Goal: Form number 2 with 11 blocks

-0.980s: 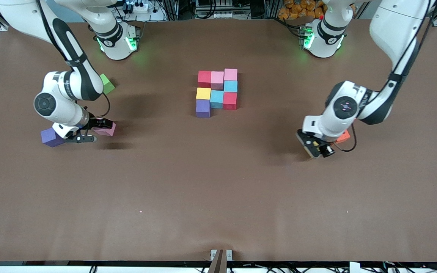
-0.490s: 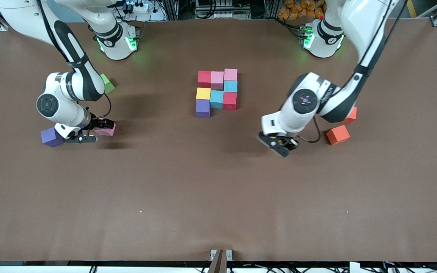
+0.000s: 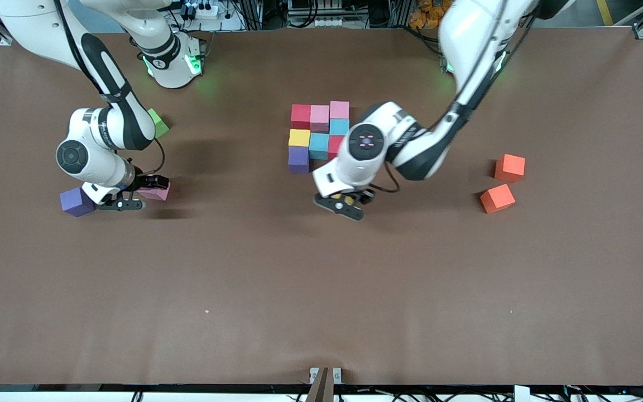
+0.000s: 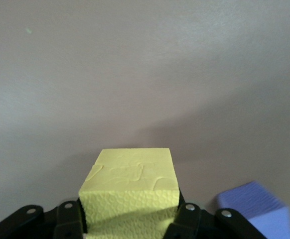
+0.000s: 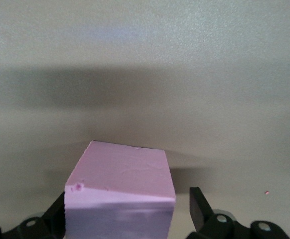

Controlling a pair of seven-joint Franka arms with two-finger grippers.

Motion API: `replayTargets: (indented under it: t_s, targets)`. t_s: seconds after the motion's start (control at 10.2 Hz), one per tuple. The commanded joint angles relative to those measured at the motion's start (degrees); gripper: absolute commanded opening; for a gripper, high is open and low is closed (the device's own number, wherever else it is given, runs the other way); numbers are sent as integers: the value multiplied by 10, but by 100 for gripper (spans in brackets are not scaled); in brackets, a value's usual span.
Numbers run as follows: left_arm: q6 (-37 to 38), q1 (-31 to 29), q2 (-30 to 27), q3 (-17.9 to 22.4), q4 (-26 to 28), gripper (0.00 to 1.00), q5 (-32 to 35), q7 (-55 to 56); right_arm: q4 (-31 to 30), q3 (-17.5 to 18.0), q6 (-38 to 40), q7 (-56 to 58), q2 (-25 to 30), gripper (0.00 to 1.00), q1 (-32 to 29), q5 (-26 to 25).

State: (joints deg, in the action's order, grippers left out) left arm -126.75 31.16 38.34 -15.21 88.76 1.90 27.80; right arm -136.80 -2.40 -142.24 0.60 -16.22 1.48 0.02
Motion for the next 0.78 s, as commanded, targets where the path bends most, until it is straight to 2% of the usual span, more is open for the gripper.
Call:
replayTargets:
  t_s: [0.0,0.29,0.39,0.49,0.59,0.69]
  targets:
    - [16,64,23,53,-44,5,-58,99,-2,4,-2,-3,1,100,-5,36]
    - [4,82,39,57,-45,5,-92,153,-2,4,-1,-3,1,100,-4,48]
    - [-9,82,46,57,-46,7,-92,176,-2,4,-1,-2,1,97,-4,48]
    - [-22,85,53,56,-46,6,-92,196,-2,4,-1,-3,1,55,-4,48]
    - [-35,94,64,57,-50,6,-92,200,-2,4,-1,-3,1,32,-4,48]
    - [-53,101,77,57,-59,6,-93,218,-1,5,1,-3,1,26,-4,48]
